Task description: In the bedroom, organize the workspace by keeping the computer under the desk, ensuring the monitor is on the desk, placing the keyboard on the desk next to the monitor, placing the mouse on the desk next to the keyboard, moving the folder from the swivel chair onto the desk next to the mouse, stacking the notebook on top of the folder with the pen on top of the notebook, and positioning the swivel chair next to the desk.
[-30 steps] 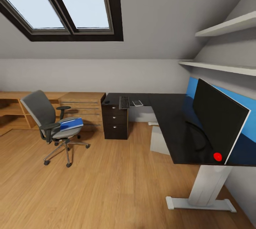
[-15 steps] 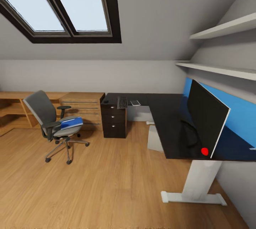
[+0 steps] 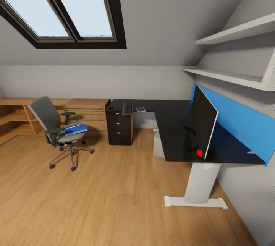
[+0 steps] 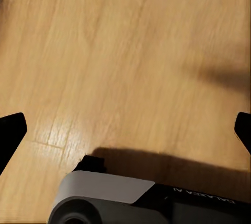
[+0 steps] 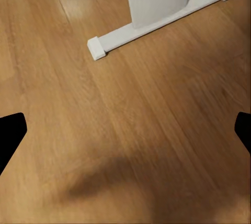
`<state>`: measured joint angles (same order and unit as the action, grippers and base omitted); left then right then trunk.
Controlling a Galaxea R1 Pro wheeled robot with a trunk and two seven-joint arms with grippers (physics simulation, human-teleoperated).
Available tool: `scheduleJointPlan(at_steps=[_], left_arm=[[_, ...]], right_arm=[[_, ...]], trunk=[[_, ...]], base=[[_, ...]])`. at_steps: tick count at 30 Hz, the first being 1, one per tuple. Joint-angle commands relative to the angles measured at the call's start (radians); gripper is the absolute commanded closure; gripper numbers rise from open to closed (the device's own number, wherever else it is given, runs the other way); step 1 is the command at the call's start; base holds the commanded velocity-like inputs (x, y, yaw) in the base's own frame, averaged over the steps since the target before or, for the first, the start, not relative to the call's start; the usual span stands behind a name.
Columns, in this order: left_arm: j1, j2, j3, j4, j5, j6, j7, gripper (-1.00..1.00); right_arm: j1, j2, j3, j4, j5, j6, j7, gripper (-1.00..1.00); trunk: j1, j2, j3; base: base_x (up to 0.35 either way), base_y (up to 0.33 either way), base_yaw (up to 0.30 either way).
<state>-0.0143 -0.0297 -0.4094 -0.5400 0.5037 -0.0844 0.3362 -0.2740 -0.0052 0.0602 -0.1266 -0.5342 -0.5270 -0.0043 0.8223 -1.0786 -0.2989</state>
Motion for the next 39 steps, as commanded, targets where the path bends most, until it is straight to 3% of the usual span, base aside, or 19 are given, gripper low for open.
scheduleJointPlan(at_steps=[1,5,10,15,18,21,22,23,24,25,27,28,30,33,34,35,39], left_arm=[[-0.001,0.0,-0.008,0.0,0.01,-0.014,0.007,-1.0],[-0.001,-0.002,-0.009,0.0,0.009,-0.027,0.006,-1.0],[-0.013,0.0,-0.011,0.0,0.006,-0.025,-0.003,-1.0],[-0.097,-0.008,-0.011,-0.008,0.007,0.002,-0.004,-1.0],[-0.149,-0.029,-0.011,-0.043,0.006,0.073,-0.001,-1.0],[-0.199,-0.041,-0.01,-0.124,0.007,0.19,0.002,-1.0],[-0.217,-0.044,-0.009,-0.184,0.007,0.251,0.004,-1.0],[-0.223,-0.045,-0.008,-0.217,0.008,0.28,0.005,-1.0],[-0.235,-0.047,0.001,-0.323,0.01,0.353,0.008,-1.0],[-0.238,-0.047,0.006,-0.358,0.01,0.372,0.01,-1.0],[-0.244,-0.048,0.041,-0.484,0.012,0.434,0.022,-1.0],[-0.245,-0.048,0.064,-0.543,0.014,0.464,0.028,-1.0],[-0.247,-0.048,0.094,-0.633,0.014,0.508,0.034,-1.0],[-0.248,-0.04,0.115,-0.738,0.013,0.551,0.038,-1.0],[-0.247,-0.033,0.12,-0.774,0.011,0.562,0.04,-1.0],[-0.221,-0.02,0.124,-0.818,0.009,0.572,0.041,-1.0],[-0.182,-0.011,0.124,-0.832,0.006,0.575,0.041,-1.0]], right_arm=[[0.0,0.0,0.007,0.001,-0.006,-0.007,0.0,-1.0],[-0.001,-0.001,0.007,-0.001,-0.006,-0.017,0.0,-1.0],[-0.001,-0.036,0.0,-0.004,-0.01,-0.042,0.002,-1.0],[-0.001,-0.112,-0.008,-0.076,-0.026,-0.048,-0.003,-1.0],[-0.001,-0.152,-0.028,-0.179,-0.061,-0.004,-0.015,-1.0],[-0.001,-0.207,-0.05,-0.301,-0.089,0.102,-0.033,-1.0],[-0.001,-0.245,-0.061,-0.373,-0.098,0.173,-0.039,-1.0],[-0.001,-0.264,-0.069,-0.41,-0.101,0.211,-0.042,-1.0],[0.0,-0.314,-0.107,-0.512,-0.108,0.33,-0.052,-1.0],[0.0,-0.327,-0.128,-0.542,-0.109,0.368,-0.056,-1.0],[-0.001,-0.366,-0.228,-0.664,-0.108,0.506,-0.082,-1.0],[-0.003,-0.376,-0.268,-0.724,-0.104,0.569,-0.102,-1.0],[-0.007,-0.385,-0.304,-0.798,-0.088,0.658,-0.143,-1.0],[-0.027,-0.39,-0.326,-0.863,-0.036,0.758,-0.206,-1.0],[-0.047,-0.39,-0.332,-0.881,0.003,0.792,-0.236,-1.0],[-0.088,-0.387,-0.341,-0.926,0.075,0.835,-0.281,-1.0],[-0.102,-0.379,-0.345,-0.955,0.099,0.848,-0.295,-1.0]], trunk=[[-0.004,0.006,0.002],[-0.019,0.034,0.015],[-0.039,0.069,0.03],[-0.058,0.104,0.046],[-0.069,0.125,0.055],[-0.081,0.146,0.065],[-0.085,0.153,0.068],[-0.088,0.16,0.071],[-0.092,0.167,0.074],[-0.096,0.174,0.077],[-0.104,0.188,0.083],[-0.108,0.195,0.087],[-0.115,0.209,0.093],[-0.115,0.209,0.093],[-0.115,0.209,0.093],[-0.115,0.209,0.093],[-0.115,0.209,0.093]], base=[[-0.096,-0.077,0.0],[-0.055,-0.044,0.0],[-0.005,-0.004,0.0],[-0.001,-0.001,0.0],[0.0,0.0,0.0],[0.0,0.0,0.0],[0.0,0.0,0.0],[0.0,0.0,0.0],[0.0,0.0,0.0],[0.0,0.0,0.0],[0.0,0.0,0.0],[0.0,0.0,0.0],[0.0,0.0,0.0],[0.0,0.0,0.0],[0.0,0.0,0.0],[0.0,0.0,0.0],[0.005,0.0,0.0]])
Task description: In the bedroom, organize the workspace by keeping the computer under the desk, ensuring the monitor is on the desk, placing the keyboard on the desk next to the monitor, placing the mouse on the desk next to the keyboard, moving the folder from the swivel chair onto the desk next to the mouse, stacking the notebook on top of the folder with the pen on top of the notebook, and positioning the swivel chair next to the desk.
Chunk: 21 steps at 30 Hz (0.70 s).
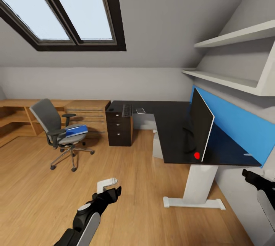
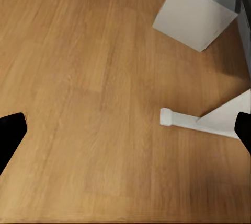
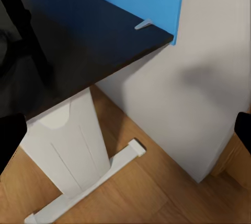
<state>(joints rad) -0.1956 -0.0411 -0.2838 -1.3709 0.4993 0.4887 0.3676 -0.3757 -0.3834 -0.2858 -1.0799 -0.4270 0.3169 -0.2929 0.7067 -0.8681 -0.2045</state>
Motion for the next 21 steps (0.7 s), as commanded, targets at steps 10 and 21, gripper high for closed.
scheduleJointPlan(at_steps=[10,21], left_arm=[[0.021,0.013,-0.005,0.006,0.011,0.004,0.012,-1.0],[0.022,0.015,-0.026,0.033,0.01,0.004,0.013,-1.0]], right_arm=[[-0.007,0.043,0.001,-0.015,0.004,0.008,0.017,-1.0],[-0.007,0.085,0.0,-0.047,0.012,0.005,0.032,-1.0]], trunk=[[0.0,-0.001,-0.002],[0.0,-0.001,-0.002]], base=[[0.231,0.0,0.0],[0.316,-0.005,0.0]])
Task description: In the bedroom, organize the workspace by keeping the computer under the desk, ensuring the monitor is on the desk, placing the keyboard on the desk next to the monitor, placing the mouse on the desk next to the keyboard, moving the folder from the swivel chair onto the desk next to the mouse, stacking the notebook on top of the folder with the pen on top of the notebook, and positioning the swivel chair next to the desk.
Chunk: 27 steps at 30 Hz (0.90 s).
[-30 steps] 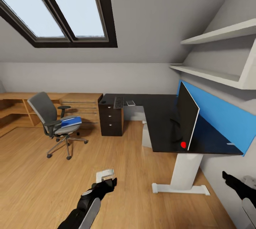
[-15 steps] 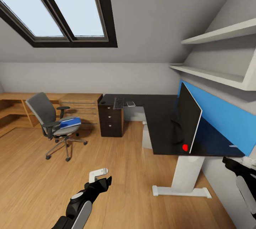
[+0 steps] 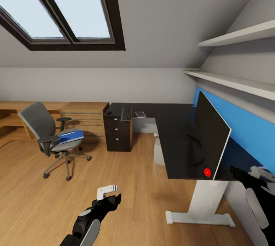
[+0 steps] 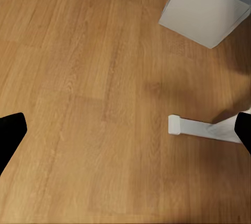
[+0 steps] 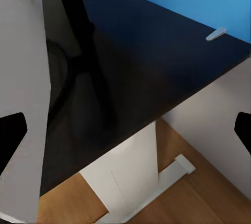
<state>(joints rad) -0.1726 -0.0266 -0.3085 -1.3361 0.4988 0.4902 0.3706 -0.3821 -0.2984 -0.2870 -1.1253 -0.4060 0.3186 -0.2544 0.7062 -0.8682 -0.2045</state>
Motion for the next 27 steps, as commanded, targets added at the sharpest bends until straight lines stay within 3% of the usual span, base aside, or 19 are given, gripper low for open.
scheduleJointPlan(at_steps=[1,10,12,19,27], left_arm=[[-0.001,0.0,-0.003,0.001,0.011,0.002,0.01,-1.0],[-0.001,-0.001,-0.016,0.004,0.01,0.001,0.009,-1.0],[-0.001,-0.001,-0.034,0.005,0.012,0.002,0.007,-1.0],[-0.001,0.0,-0.037,0.005,0.012,0.002,0.007,-1.0],[-0.001,-0.001,-0.038,0.005,0.012,-0.001,0.081,-1.0]], right_arm=[[0.0,0.001,0.0,-0.002,-0.009,0.003,-0.006,-1.0],[0.0,0.003,0.0,-0.002,-0.008,0.002,-0.005,-1.0],[0.0,0.003,0.0,-0.002,-0.009,0.003,-0.005,-1.0],[0.0,0.021,0.001,-0.004,-0.008,0.003,-0.005,-1.0],[0.001,0.045,0.012,-0.008,-0.007,0.003,-0.005,-1.0]], trunk=[[0.001,-0.001,-0.002],[0.001,-0.001,-0.002],[0.001,-0.001,-0.002],[0.001,-0.001,-0.002],[0.001,-0.001,-0.002]], base=[[0.32,-0.065,0.0],[0.204,-0.056,0.069],[0.033,-0.01,0.215],[0.002,-0.001,0.271],[0.0,0.0,0.276]])
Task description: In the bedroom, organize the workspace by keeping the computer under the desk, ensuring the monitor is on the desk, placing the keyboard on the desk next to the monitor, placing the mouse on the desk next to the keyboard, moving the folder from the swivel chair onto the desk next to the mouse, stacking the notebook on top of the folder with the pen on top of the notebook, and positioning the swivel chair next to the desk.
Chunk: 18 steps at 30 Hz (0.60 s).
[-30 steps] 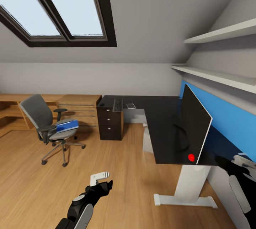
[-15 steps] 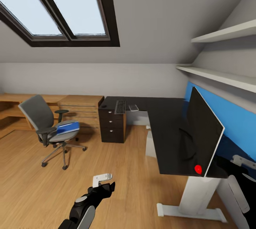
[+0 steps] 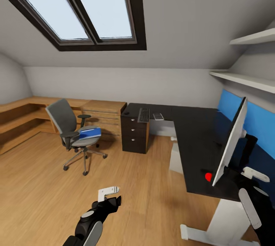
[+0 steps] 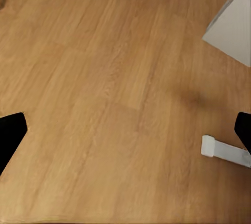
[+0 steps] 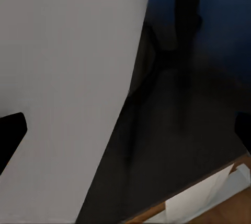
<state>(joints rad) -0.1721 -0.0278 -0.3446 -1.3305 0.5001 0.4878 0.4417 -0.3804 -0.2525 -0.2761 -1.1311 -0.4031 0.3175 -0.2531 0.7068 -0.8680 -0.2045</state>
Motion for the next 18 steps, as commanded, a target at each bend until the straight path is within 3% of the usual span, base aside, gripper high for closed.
scheduleJointPlan(at_steps=[1,11,18], left_arm=[[-0.001,0.0,-0.002,-0.001,0.01,0.002,0.012,-1.0],[-0.001,-0.001,-0.002,0.017,0.011,0.002,0.02,-1.0],[-0.001,-0.002,-0.003,0.03,0.011,0.002,0.018,-1.0]], right_arm=[[0.0,0.001,0.003,-0.002,-0.01,0.004,-0.006,-1.0],[0.0,0.007,0.009,-0.003,0.01,0.003,-0.006,-1.0],[0.0,0.007,0.009,-0.001,0.012,0.004,-0.007,-1.0]], trunk=[[0.0,-0.001,-0.002],[0.0,-0.001,-0.002],[0.0,-0.001,-0.002]], base=[[0.0,0.0,0.276],[0.0,0.0,0.276],[0.0,0.0,0.082]])
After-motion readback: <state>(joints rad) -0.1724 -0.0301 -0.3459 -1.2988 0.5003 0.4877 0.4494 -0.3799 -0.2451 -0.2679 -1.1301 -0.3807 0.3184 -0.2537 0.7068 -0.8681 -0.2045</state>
